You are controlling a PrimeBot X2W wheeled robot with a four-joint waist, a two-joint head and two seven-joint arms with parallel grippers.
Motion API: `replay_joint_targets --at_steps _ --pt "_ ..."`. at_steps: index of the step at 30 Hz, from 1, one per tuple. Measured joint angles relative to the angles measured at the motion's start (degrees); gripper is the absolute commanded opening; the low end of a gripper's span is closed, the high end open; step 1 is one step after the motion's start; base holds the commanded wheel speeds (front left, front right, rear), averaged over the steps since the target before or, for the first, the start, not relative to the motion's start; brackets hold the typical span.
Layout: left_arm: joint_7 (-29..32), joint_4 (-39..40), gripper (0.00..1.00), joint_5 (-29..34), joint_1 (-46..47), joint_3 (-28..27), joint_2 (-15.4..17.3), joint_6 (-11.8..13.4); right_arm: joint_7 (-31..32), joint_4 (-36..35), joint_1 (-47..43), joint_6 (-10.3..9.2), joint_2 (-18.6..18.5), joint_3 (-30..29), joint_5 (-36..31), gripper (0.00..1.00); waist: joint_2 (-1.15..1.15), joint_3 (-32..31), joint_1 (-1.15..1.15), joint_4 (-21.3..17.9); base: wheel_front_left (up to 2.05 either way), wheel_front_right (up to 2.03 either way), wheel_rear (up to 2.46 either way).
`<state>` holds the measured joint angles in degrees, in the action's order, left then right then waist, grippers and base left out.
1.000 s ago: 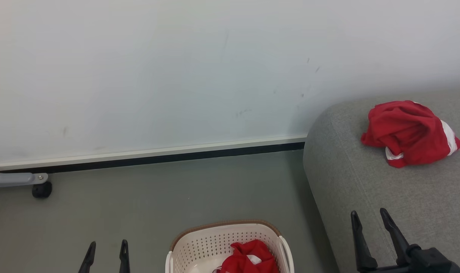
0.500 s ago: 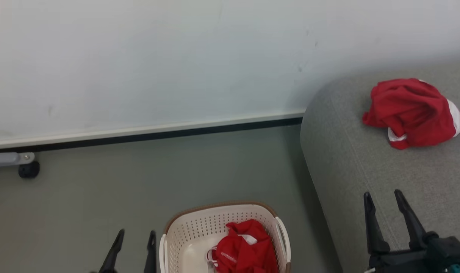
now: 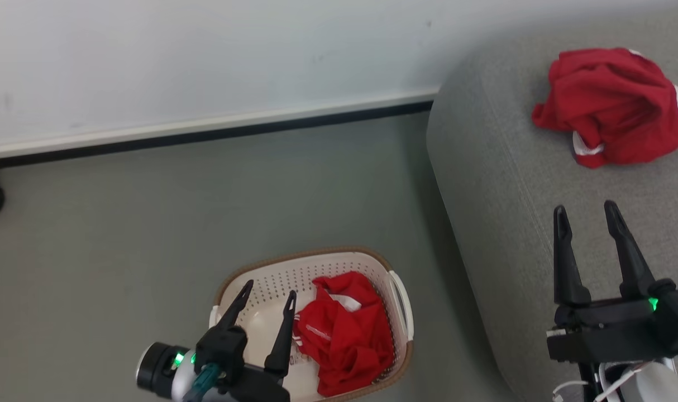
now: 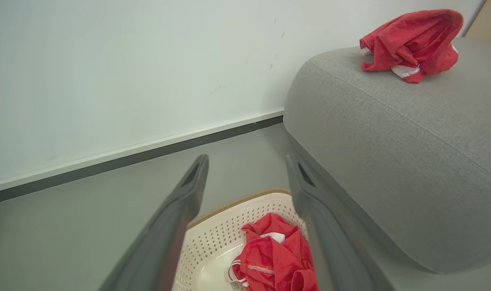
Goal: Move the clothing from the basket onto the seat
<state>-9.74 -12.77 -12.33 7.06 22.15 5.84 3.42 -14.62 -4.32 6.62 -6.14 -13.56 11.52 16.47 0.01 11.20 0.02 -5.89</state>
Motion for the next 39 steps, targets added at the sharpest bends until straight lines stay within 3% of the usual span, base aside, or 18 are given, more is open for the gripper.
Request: replay_joint_targets --at_steps 18,39 --pt "4.11 -15.38 1.0 3.54 13.82 3.08 -1.27 -0.98 0.46 -2.07 11.09 1.31 0.47 0.7 -0.38 1.0 0.0 13.23 -0.01 -5.79 0.0 0.0 0.0" --pt "5.67 -25.91 1.0 5.76 24.5 2.89 -0.89 -1.47 0.38 -4.6 21.43 1.59 0.85 -2.08 -0.29 1.0 0.01 29.43 -0.01 -9.5 0.0 0.0 0.0"
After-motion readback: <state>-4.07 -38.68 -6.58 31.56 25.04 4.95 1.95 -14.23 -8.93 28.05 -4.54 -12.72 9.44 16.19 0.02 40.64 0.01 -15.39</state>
